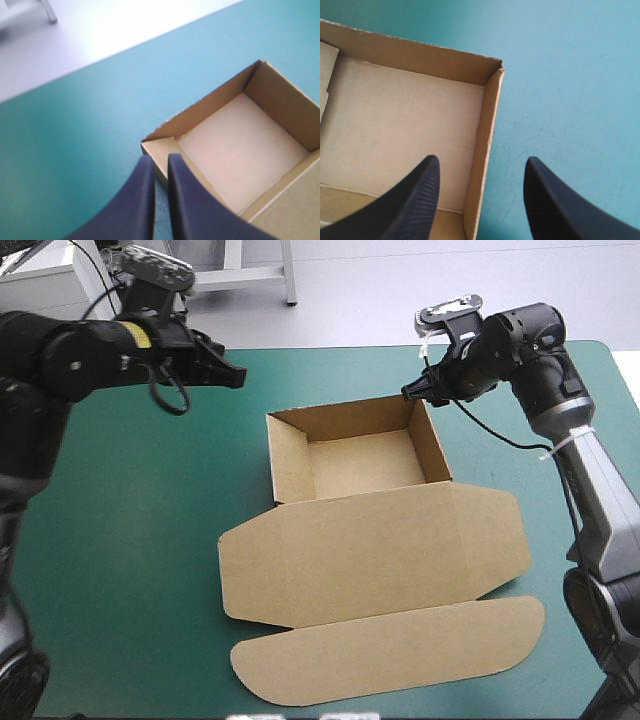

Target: Fold the box

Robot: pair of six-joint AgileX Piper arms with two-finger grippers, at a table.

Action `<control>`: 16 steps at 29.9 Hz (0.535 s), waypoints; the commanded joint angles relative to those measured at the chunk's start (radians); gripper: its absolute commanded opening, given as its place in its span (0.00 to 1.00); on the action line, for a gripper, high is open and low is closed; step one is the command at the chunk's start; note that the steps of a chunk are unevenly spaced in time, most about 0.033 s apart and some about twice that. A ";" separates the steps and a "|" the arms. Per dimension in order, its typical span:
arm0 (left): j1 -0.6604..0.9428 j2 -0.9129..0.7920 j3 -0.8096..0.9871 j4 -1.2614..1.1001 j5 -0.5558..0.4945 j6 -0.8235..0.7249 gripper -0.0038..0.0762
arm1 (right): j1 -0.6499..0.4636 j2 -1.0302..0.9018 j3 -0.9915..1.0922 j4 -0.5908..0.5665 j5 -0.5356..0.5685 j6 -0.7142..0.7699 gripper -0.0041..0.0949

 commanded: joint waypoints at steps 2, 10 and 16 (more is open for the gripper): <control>-0.009 -0.201 0.027 -0.004 0.044 0.082 0.04 | -0.005 -0.051 -0.032 -0.013 0.008 0.001 0.53; -0.009 -0.519 0.402 0.064 0.039 0.150 0.04 | -0.005 -0.063 -0.032 -0.001 0.008 0.029 0.53; -0.009 -0.767 0.850 0.077 -0.067 0.137 0.04 | -0.005 -0.067 -0.032 -0.002 0.008 0.029 0.53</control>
